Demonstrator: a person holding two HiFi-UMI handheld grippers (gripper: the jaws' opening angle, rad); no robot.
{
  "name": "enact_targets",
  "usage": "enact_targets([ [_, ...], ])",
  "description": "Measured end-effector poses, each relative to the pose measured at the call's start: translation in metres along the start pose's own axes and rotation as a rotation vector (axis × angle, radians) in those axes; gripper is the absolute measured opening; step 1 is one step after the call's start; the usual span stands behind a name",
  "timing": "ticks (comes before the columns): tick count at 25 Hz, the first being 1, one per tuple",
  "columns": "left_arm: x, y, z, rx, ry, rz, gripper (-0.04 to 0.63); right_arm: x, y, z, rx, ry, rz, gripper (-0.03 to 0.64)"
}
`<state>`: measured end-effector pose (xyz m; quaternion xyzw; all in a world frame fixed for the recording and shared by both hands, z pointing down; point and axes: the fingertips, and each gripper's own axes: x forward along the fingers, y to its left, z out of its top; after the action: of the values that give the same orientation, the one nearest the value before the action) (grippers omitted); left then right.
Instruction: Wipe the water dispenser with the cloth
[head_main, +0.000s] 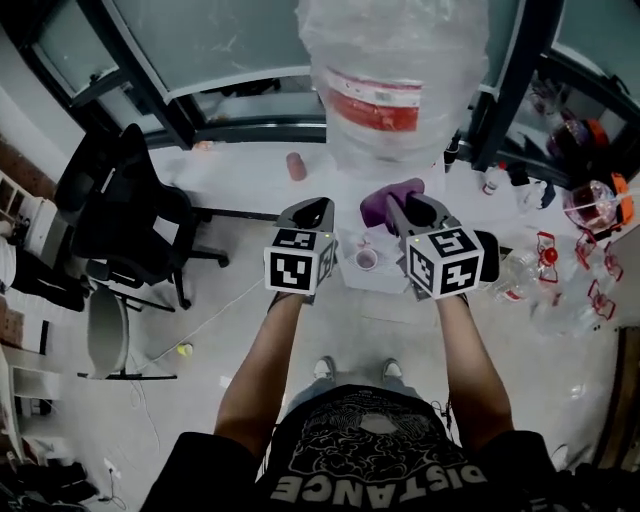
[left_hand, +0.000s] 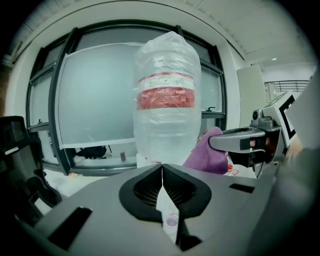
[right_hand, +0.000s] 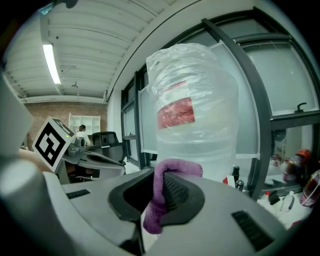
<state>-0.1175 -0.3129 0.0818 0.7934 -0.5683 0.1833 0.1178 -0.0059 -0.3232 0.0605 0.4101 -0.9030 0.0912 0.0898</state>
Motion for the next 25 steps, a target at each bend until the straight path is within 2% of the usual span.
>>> enact_targets([
  [6,0.004,0.023,-0.001,0.046,-0.020,-0.136,0.026,0.011,0.023,-0.005,0.059,0.006,-0.121,0.032],
  [10,0.004,0.032,-0.005,0.064,-0.033,-0.197,0.026,0.016,0.039,-0.009,0.092,0.009,-0.169,0.032],
  [18,0.007,0.044,-0.035,0.047,-0.036,-0.266,0.026,0.049,0.080,-0.048,0.115,0.077,-0.177,0.032],
  [25,0.017,0.060,-0.069,0.010,-0.010,-0.238,0.026,0.096,0.094,-0.084,0.200,0.088,-0.109,0.032],
])
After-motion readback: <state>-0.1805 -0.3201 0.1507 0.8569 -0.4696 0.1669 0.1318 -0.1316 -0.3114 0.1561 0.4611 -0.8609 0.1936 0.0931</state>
